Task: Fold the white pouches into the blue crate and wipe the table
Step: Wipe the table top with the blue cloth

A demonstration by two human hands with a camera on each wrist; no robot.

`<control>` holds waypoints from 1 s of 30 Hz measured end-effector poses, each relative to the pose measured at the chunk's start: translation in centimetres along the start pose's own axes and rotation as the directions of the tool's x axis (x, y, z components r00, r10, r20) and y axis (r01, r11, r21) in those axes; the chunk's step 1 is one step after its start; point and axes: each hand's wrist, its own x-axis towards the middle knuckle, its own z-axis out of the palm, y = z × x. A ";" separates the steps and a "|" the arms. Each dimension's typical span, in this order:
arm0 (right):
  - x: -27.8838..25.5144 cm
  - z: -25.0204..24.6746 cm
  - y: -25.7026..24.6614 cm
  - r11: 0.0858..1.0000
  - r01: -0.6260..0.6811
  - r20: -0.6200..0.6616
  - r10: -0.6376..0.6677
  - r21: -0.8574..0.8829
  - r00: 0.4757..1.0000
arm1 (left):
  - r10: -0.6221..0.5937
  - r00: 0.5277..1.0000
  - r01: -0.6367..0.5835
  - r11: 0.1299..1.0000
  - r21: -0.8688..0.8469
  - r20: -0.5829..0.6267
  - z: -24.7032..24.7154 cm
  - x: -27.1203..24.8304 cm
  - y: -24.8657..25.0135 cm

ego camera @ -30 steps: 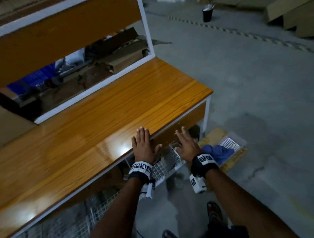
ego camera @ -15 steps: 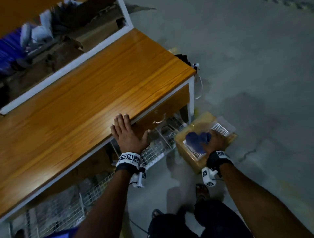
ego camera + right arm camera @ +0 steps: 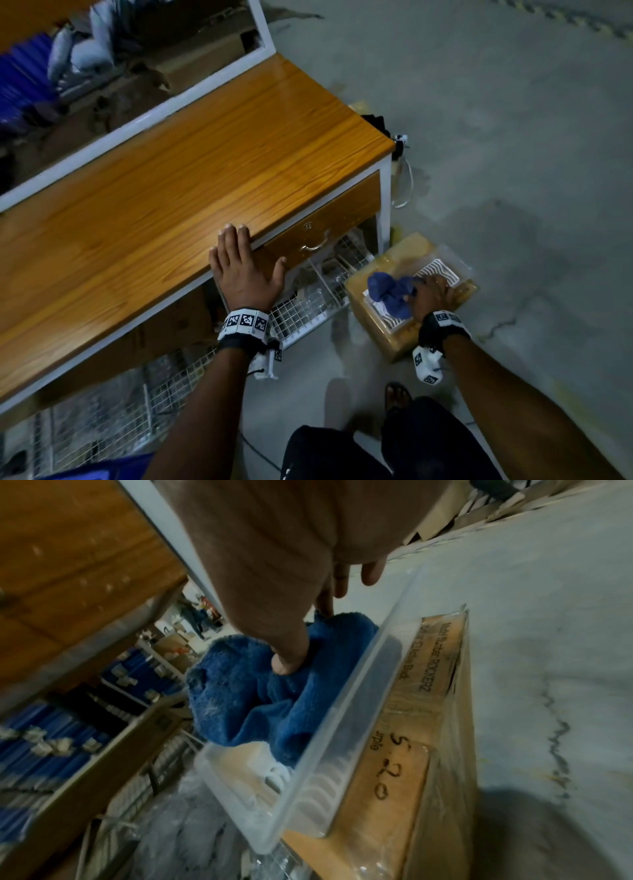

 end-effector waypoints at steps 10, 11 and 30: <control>-6.9 -12.3 -2.4 0.845 0.076 -0.191 0.031 0.529 0.981 | 0.032 0.982 -0.022 0.998 -0.052 0.187 -3.0 0.5 -0.6; -7.5 -13.7 -2.9 0.806 0.086 -0.197 0.038 0.585 0.980 | 0.038 0.978 -0.026 0.998 -0.063 0.204 -3.4 0.6 -0.7; -17.7 -22.6 -29.5 0.350 0.661 -0.517 -0.423 0.664 0.744 | -0.013 0.967 0.254 0.160 -0.954 0.255 -17.3 2.5 -7.4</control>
